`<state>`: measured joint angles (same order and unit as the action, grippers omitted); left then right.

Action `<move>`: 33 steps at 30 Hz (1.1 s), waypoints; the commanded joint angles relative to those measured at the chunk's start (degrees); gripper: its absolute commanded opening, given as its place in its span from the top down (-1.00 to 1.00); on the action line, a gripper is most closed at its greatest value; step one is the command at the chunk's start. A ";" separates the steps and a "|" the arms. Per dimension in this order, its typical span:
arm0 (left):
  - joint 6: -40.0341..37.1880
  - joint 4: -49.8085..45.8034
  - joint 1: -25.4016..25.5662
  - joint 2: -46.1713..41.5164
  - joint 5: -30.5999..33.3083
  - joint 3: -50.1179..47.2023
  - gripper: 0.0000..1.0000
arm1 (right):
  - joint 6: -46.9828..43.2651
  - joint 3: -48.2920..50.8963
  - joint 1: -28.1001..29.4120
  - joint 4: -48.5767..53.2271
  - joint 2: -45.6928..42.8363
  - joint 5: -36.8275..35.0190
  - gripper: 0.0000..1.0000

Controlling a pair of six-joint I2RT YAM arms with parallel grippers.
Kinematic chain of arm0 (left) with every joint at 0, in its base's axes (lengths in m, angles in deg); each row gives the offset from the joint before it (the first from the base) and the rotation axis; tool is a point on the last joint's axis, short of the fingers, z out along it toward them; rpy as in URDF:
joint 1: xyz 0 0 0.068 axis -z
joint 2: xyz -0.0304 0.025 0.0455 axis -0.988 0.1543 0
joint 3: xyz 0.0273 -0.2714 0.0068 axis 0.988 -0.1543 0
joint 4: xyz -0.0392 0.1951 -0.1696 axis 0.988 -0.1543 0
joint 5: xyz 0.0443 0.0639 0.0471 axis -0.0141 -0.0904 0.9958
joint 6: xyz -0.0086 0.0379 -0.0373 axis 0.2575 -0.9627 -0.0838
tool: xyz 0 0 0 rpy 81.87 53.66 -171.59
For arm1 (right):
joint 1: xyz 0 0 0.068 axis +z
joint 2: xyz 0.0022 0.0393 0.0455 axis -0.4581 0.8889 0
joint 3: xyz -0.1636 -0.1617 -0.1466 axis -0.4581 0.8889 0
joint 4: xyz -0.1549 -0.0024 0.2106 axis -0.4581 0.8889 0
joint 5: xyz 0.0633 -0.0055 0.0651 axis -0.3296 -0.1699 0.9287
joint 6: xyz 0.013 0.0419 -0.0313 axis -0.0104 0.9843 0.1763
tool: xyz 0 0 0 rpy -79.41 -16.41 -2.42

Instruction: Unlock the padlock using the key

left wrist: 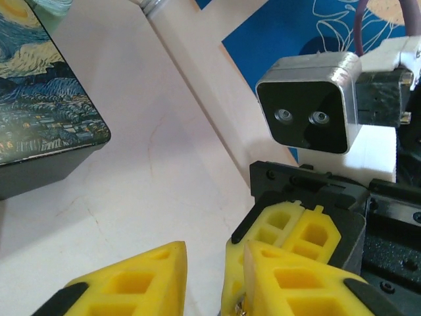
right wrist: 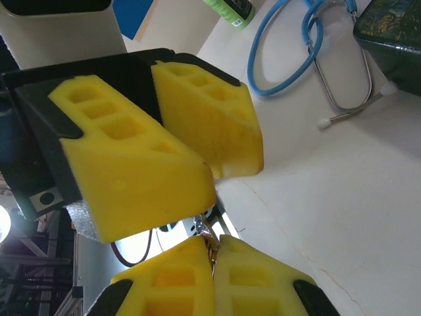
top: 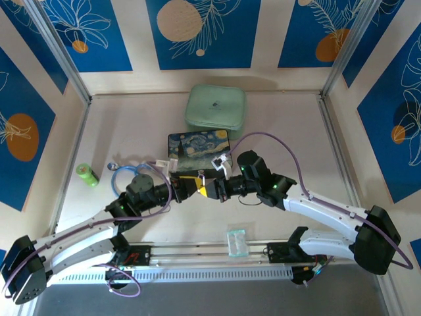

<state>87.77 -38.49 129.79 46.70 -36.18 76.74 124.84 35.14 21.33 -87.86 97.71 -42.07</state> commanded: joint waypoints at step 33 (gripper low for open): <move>12.54 21.48 1.04 5.61 14.27 8.50 1.00 | 29.02 3.28 -1.08 -36.29 -4.78 -12.70 -0.80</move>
<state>98.78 -21.62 130.18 52.69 -23.55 82.75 151.90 37.72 20.13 -119.07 93.18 -52.52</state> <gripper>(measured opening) 0.053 0.915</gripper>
